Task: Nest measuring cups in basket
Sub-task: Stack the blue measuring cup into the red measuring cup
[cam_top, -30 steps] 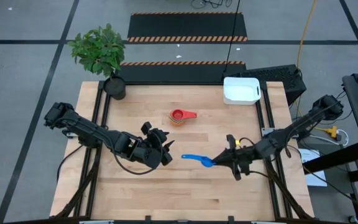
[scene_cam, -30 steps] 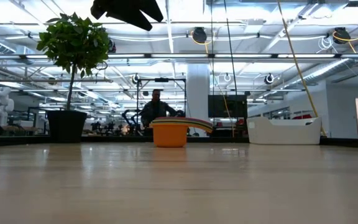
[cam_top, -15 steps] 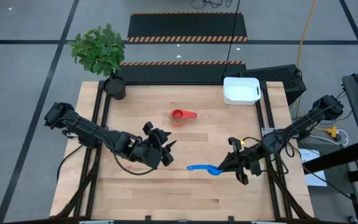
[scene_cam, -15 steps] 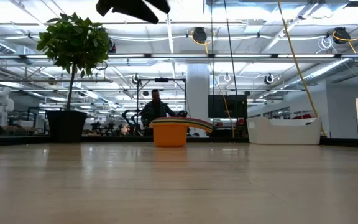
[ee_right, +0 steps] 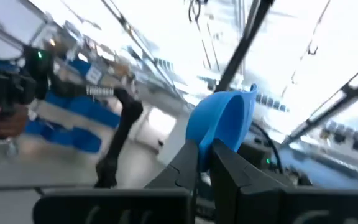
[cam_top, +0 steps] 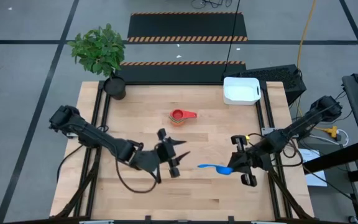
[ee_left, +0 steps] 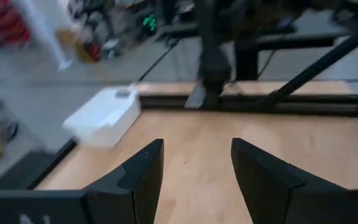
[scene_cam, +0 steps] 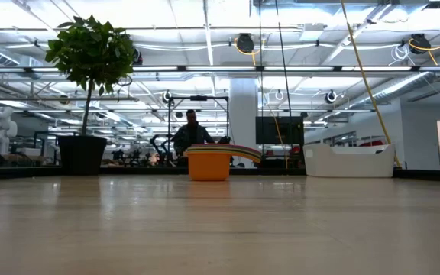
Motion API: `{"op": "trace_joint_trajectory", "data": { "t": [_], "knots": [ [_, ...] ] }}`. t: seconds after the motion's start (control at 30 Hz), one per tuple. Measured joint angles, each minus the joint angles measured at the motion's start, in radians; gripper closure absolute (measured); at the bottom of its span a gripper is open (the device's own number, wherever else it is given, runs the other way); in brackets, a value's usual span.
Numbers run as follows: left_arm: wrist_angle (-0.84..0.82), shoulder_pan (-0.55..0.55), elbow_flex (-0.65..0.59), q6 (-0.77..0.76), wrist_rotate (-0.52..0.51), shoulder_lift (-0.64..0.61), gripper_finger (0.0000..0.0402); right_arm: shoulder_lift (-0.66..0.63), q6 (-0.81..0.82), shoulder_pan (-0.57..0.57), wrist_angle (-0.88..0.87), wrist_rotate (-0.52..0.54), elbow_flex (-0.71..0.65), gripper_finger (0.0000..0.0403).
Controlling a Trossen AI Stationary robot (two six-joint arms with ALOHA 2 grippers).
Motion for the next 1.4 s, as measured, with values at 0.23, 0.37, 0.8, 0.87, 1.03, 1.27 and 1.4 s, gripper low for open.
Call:
{"op": "trace_joint_trajectory", "data": {
  "t": [0.23, 0.37, 0.8, 0.87, 1.03, 1.27, 1.4],
  "knots": [
    [0.269, -0.015, 0.000, 0.197, 0.048, 0.058, 0.0211, 0.172, -0.010, 0.000, 0.284, -0.049, 0.000, 0.0392],
    [0.351, -0.019, 0.000, 0.215, 0.048, 0.069, 0.0211, 0.256, -0.012, -0.008, 0.398, -0.050, 0.001, 0.0392],
    [0.546, -0.062, 0.000, 0.307, 0.252, 0.078, 0.0211, 0.311, -0.010, -0.021, 0.398, -0.050, 0.040, 0.0392],
    [0.578, -0.069, 0.000, 0.318, 0.277, 0.078, 0.0211, 0.311, -0.010, -0.021, 0.398, -0.050, 0.040, 0.0392],
    [0.629, -0.071, 0.000, 0.329, 0.312, 0.077, 0.0211, 0.310, -0.010, -0.021, 0.399, -0.050, 0.040, 0.0392],
    [0.807, -0.069, 0.000, 0.362, 0.318, 0.138, 0.0211, 0.310, -0.012, -0.021, 0.398, -0.050, 0.040, 0.0392],
    [0.951, -0.058, 0.004, 0.408, 0.330, 0.216, 0.0211, 0.310, -0.011, -0.026, 0.397, -0.050, 0.040, 0.0392]
  ]
}}
